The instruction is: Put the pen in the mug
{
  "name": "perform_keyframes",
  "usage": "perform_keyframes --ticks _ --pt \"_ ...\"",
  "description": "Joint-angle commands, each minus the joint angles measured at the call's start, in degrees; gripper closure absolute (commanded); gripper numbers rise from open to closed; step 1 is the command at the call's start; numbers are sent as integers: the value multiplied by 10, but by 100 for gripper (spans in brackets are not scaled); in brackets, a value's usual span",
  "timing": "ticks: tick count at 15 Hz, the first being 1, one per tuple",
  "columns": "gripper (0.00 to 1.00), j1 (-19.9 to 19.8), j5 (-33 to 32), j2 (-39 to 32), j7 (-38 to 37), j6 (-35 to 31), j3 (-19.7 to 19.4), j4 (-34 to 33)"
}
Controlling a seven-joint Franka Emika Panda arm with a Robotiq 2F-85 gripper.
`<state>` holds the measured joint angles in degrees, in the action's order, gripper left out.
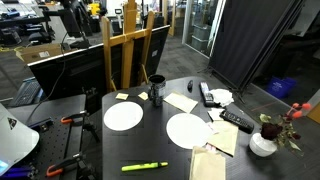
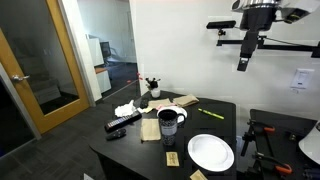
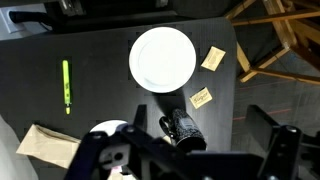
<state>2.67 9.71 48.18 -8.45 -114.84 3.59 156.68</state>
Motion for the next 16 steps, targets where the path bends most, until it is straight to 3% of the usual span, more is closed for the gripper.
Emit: perform_keyframes --ticks 1,9,16 --pt "0 -39 -31 -6 10 -22 -18 6" --pt "0 -104 -101 -50 40 -103 -78 22" --pt "0 -140 -140 -141 84 -204 -121 26"
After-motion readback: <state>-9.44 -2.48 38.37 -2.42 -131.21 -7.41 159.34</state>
